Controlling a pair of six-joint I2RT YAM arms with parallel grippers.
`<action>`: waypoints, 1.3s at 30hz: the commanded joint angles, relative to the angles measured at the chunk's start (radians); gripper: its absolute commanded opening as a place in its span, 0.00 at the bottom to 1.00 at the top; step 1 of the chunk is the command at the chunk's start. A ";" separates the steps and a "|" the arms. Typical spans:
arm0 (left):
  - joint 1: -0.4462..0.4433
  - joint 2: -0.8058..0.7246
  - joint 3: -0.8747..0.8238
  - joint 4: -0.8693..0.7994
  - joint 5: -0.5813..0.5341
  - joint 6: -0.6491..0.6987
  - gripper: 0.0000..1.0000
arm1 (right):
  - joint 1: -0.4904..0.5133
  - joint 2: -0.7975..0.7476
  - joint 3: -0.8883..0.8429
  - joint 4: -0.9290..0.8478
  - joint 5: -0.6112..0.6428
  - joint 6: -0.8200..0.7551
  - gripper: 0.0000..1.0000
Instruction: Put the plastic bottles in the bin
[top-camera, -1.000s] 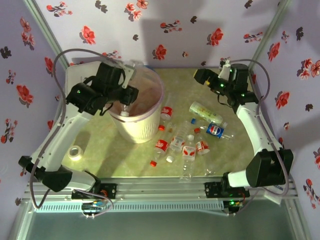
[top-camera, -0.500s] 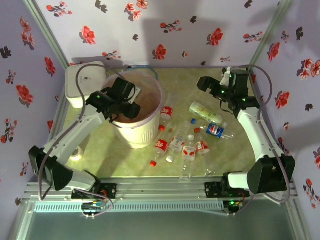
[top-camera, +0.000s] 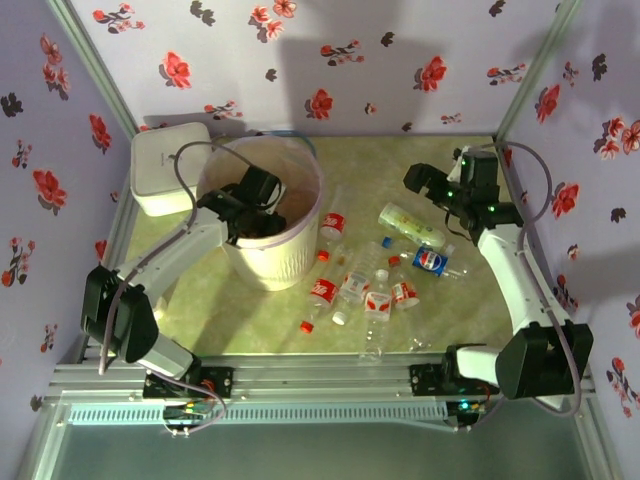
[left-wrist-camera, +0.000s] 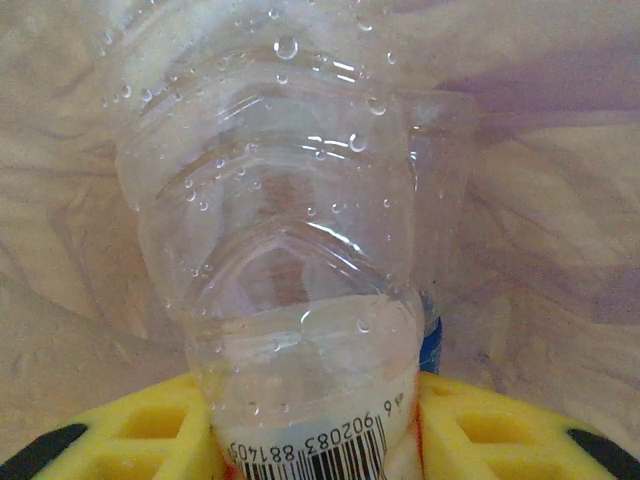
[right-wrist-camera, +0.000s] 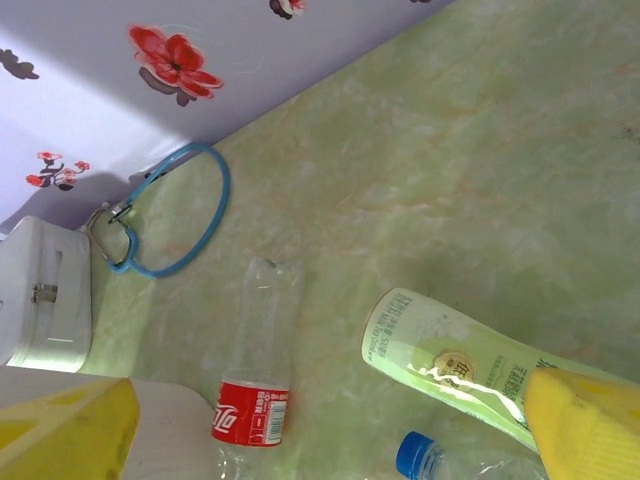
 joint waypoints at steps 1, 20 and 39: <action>0.017 0.107 -0.092 0.205 -0.076 -0.061 0.00 | -0.005 0.025 -0.005 -0.040 0.026 0.022 0.99; 0.000 -0.010 0.224 -0.004 -0.049 0.039 0.87 | 0.001 0.098 0.002 -0.234 0.103 0.043 0.88; -0.103 -0.165 0.422 -0.161 -0.216 0.041 1.00 | 0.331 0.582 0.274 0.046 -0.057 0.253 0.99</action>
